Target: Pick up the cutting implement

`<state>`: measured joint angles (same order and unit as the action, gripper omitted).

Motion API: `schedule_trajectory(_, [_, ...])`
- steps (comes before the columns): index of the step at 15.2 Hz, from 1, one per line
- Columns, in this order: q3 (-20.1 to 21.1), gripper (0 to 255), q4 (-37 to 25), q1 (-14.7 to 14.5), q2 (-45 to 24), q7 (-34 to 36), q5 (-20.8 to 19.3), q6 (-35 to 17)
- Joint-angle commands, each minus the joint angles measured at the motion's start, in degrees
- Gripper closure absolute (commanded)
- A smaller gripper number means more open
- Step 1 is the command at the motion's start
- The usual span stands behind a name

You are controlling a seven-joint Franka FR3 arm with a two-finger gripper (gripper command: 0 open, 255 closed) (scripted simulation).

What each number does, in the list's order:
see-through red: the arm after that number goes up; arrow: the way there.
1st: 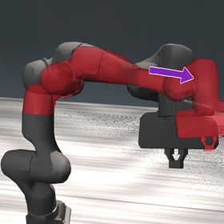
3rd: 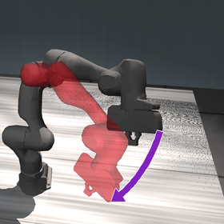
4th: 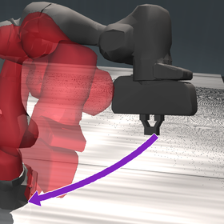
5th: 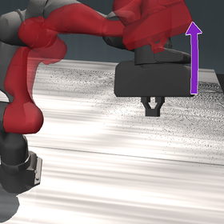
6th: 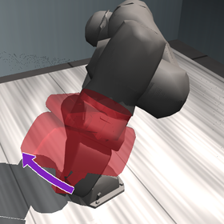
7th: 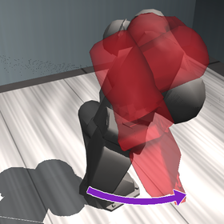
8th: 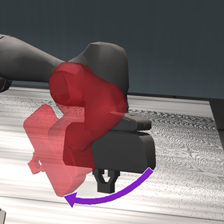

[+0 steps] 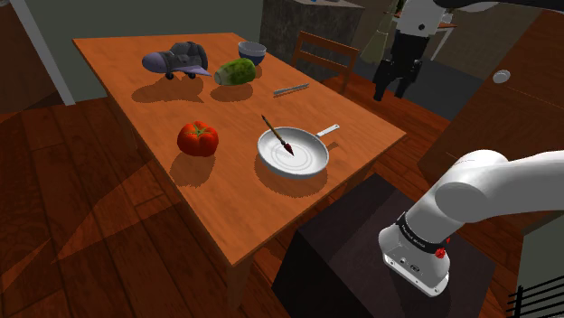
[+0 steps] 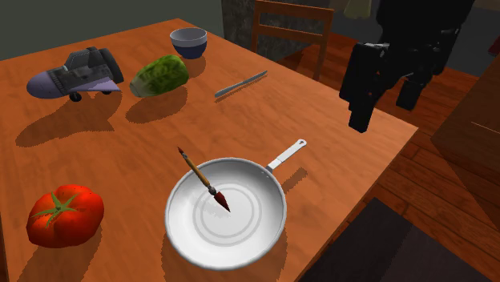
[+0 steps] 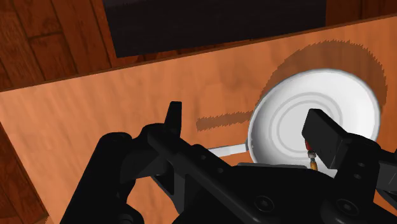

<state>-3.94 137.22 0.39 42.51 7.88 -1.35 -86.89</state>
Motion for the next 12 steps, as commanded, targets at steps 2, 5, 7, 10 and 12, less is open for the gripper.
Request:
schedule_trajectory(2, [0.7,0,1.1,-0.4,-0.5,0.4,0.3,-2.4])
schedule_trajectory(5, [2.8,0,3.9,-1.7,-2.5,1.6,0.9,-9.6])
schedule_trajectory(7, [4.2,0,5.3,-2.6,-4.3,2.5,1.1,-14.5])
schedule_trajectory(10, [6.3,0,6.9,-3.7,-7.7,3.9,1.3,-21.8])
schedule_trajectory(12, [7.8,0,7.5,-4.3,-10.4,4.9,1.1,-26.7])
